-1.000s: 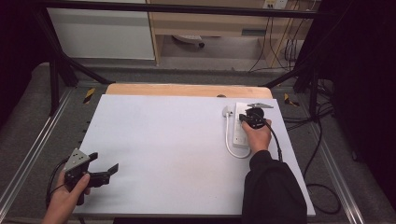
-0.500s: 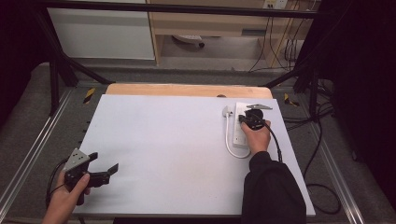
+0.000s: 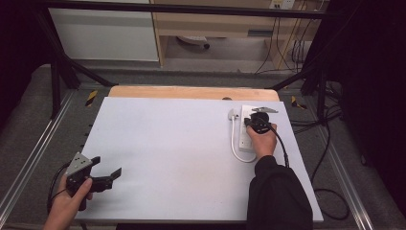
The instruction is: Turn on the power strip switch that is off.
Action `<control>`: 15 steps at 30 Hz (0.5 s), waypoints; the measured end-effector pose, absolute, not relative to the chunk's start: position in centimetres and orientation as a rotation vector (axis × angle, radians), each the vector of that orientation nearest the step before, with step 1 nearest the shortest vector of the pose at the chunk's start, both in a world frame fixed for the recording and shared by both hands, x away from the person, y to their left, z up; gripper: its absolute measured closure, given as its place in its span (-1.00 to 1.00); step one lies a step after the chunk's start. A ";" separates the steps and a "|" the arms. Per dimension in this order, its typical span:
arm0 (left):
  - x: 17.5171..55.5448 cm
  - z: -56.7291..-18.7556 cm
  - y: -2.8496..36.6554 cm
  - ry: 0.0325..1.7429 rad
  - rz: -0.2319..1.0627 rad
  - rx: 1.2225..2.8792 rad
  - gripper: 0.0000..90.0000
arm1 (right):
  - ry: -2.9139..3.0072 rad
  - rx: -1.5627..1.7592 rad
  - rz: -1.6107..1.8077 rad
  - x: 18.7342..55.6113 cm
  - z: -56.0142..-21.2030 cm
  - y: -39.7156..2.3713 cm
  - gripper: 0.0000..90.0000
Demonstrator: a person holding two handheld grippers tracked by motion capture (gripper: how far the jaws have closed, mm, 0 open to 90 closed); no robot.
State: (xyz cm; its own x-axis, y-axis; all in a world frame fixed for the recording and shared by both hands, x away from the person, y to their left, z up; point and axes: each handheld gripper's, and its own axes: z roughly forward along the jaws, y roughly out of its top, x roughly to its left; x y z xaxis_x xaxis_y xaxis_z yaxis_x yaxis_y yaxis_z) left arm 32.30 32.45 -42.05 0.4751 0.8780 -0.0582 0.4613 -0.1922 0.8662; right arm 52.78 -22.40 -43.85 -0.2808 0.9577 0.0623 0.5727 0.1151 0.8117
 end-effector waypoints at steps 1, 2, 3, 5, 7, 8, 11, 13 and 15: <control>32.3 -42.1 32.4 1.129 0.583 1.825 -0.86 | 1.911 1.482 1.041 52.8 -43.9 -22.4 1.00; 32.3 -42.1 32.4 1.130 0.584 1.826 -0.86 | 1.911 1.480 1.040 52.8 -43.9 -22.4 1.00; 32.3 -42.1 32.5 1.131 0.584 1.825 -0.86 | 1.913 1.479 1.039 52.8 -43.9 -22.4 1.00; 32.3 -42.1 32.5 1.131 0.584 1.824 -0.86 | 1.911 1.481 1.041 52.8 -43.9 -22.4 1.00; 32.3 -42.0 32.5 1.129 0.584 1.823 -0.86 | 1.914 1.479 1.040 52.8 -43.9 -22.4 1.00; 32.3 -42.0 32.5 1.129 0.585 1.824 -0.87 | 1.914 1.479 1.040 52.8 -43.9 -22.4 1.00; 32.3 -42.1 32.5 1.131 0.585 1.826 -0.87 | 1.915 1.478 1.041 52.8 -43.9 -22.4 1.00; 32.3 -42.1 32.5 1.131 0.585 1.826 -0.87 | 1.917 1.482 1.041 52.8 -43.9 -22.4 1.00; 32.3 -42.0 32.5 1.128 0.585 1.823 -0.86 | 1.918 1.480 1.040 52.8 -43.9 -22.4 1.00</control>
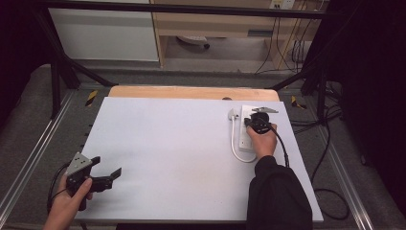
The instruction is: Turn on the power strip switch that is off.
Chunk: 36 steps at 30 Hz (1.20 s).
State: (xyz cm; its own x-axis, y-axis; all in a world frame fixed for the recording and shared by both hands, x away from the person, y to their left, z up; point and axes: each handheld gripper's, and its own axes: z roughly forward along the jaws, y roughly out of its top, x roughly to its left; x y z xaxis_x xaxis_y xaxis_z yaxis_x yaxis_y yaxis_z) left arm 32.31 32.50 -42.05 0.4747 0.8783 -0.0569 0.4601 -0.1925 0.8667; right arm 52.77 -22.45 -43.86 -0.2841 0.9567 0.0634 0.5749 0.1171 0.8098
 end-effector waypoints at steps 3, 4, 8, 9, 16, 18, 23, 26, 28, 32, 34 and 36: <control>32.3 -42.0 32.5 1.129 0.585 1.824 -0.86 | 1.915 1.481 1.041 52.8 -43.9 -22.4 1.00; 32.3 -42.0 32.5 1.129 0.586 1.825 -0.86 | 1.917 1.482 1.041 52.8 -43.9 -22.4 1.00; 32.3 -42.1 32.5 1.130 0.584 1.824 -0.86 | 1.922 1.483 1.034 52.8 -44.0 -22.5 1.00; 32.3 -42.1 32.5 1.130 0.584 1.824 -0.86 | 1.921 1.486 1.036 52.8 -44.0 -22.5 1.00; 32.3 -42.0 32.5 1.130 0.584 1.825 -0.87 | 1.927 1.483 1.031 52.8 -44.0 -22.5 1.00; 32.3 -42.0 32.5 1.130 0.585 1.824 -0.87 | 1.924 1.488 1.035 52.8 -44.0 -22.5 1.00; 32.3 -42.0 32.5 1.129 0.587 1.822 -0.87 | 1.929 1.508 1.036 53.0 -43.8 -22.6 1.00; 32.3 -42.0 32.5 1.129 0.586 1.823 -0.86 | 1.912 1.501 1.063 53.0 -43.5 -22.7 1.00; 32.3 -42.0 32.6 1.130 0.585 1.822 -0.87 | 1.911 1.496 1.063 53.0 -43.5 -22.7 1.00; 32.3 -42.0 32.6 1.127 0.587 1.820 -0.86 | 1.917 1.499 1.052 52.9 -43.5 -22.6 1.00; 32.3 -42.0 32.6 1.129 0.586 1.820 -0.86 | 1.916 1.499 1.052 52.9 -43.4 -22.6 1.00; 32.3 -42.0 32.6 1.129 0.587 1.819 -0.87 | 1.918 1.493 1.055 52.8 -43.3 -22.6 1.00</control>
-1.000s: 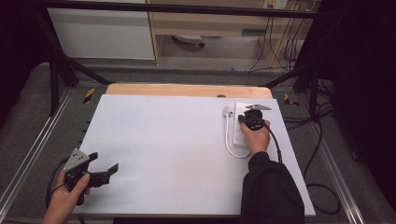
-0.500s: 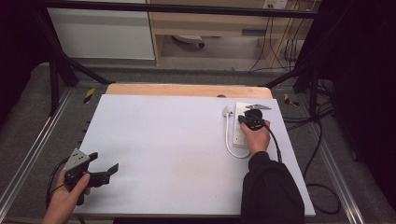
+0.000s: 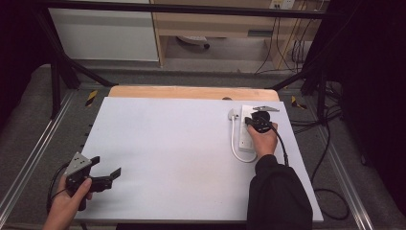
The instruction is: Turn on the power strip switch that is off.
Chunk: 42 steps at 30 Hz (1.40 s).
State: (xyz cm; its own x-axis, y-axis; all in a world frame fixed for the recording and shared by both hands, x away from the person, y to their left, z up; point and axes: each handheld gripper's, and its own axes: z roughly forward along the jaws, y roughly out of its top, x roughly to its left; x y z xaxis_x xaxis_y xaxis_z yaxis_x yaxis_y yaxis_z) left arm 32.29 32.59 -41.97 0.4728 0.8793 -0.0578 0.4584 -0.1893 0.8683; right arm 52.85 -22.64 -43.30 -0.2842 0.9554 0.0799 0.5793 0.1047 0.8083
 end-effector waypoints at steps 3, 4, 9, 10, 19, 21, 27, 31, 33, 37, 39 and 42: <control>32.3 -42.0 32.6 1.129 0.587 1.817 -0.87 | 1.914 1.492 1.061 52.8 -43.1 -22.6 1.00; 32.3 -41.9 32.6 1.129 0.588 1.817 -0.86 | 1.915 1.490 1.061 52.8 -43.0 -22.6 1.00; 32.3 -42.0 32.6 1.128 0.588 1.819 -0.86 | 1.910 1.492 1.070 52.7 -42.9 -22.7 1.00; 32.3 -42.0 32.6 1.128 0.588 1.819 -0.87 | 1.908 1.492 1.071 52.7 -42.8 -22.8 0.99; 32.3 -42.0 32.6 1.128 0.588 1.819 -0.86 | 1.895 1.498 1.088 52.6 -42.5 -22.9 0.79; 32.3 -42.0 32.6 1.128 0.588 1.818 -0.87 | 1.890 1.498 1.092 52.6 -42.4 -23.0 0.75; 32.3 -41.9 32.7 1.129 0.588 1.819 -0.86 | 1.883 1.496 1.102 52.5 -42.1 -23.1 0.65; 32.3 -42.0 32.7 1.131 0.588 1.817 -0.86 | 1.875 1.498 1.114 52.4 -41.9 -23.1 0.51; 32.3 -42.0 32.7 1.130 0.587 1.817 -0.86 | 1.869 1.507 1.122 52.4 -41.9 -23.1 0.37; 32.3 -42.0 32.7 1.131 0.588 1.817 -0.86 | 1.854 1.514 1.141 52.4 -41.8 -23.1 0.15; 32.3 -42.0 32.7 1.131 0.589 1.816 -0.87 | 1.842 1.511 1.154 52.3 -41.7 -23.1 0.08; 32.3 -42.0 32.7 1.129 0.589 1.816 -0.87 | 1.828 1.517 1.179 52.2 -41.4 -23.1 -0.02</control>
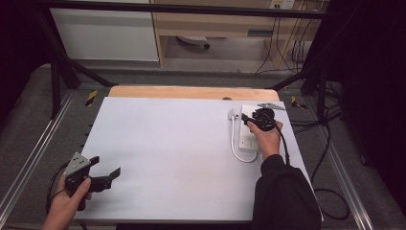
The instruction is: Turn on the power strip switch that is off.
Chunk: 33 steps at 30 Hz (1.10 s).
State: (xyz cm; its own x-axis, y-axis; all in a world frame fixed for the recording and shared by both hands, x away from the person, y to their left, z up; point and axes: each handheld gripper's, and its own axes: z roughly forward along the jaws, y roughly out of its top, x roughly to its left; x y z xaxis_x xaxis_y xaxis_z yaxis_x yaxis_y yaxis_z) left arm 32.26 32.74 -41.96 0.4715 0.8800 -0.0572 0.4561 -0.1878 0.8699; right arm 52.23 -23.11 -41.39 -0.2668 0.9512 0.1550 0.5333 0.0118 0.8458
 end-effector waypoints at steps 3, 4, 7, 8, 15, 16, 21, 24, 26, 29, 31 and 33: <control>32.3 -42.0 32.7 1.130 0.587 1.816 -0.87 | 1.828 1.525 1.203 52.1 -41.1 -23.2 -0.15; 32.3 -42.0 32.7 1.129 0.589 1.816 -0.87 | 1.825 1.528 1.205 52.1 -41.0 -23.2 -0.19; 32.2 -41.9 32.8 1.130 0.589 1.816 -0.86 | 1.818 1.536 1.214 52.0 -40.8 -23.4 -0.36; 32.3 -41.9 32.8 1.130 0.589 1.816 -0.87 | 1.816 1.535 1.211 51.9 -40.7 -23.4 -0.39; 32.3 -42.0 32.8 1.134 0.587 1.812 -0.87 | 1.799 1.522 1.203 51.4 -40.0 -23.6 -0.70; 32.2 -41.9 32.8 1.134 0.587 1.811 -0.86 | 1.796 1.519 1.206 51.4 -39.9 -23.6 -0.73; 32.2 -41.9 32.8 1.134 0.586 1.809 -0.86 | 1.786 1.503 1.212 50.8 -39.2 -23.7 -0.84; 32.2 -41.9 32.8 1.135 0.586 1.807 -0.87 | 1.783 1.488 1.226 50.5 -38.7 -23.8 -0.86; 32.2 -41.9 32.8 1.135 0.586 1.807 -0.86 | 1.784 1.481 1.235 50.2 -38.4 -23.9 -0.87; 32.2 -41.9 32.8 1.135 0.586 1.806 -0.86 | 1.780 1.466 1.241 49.9 -38.0 -23.9 -0.89; 32.2 -41.9 32.8 1.136 0.585 1.807 -0.86 | 1.781 1.458 1.249 49.6 -37.7 -24.0 -0.89; 32.2 -41.9 32.8 1.135 0.585 1.807 -0.86 | 1.781 1.447 1.255 49.4 -37.5 -23.9 -0.89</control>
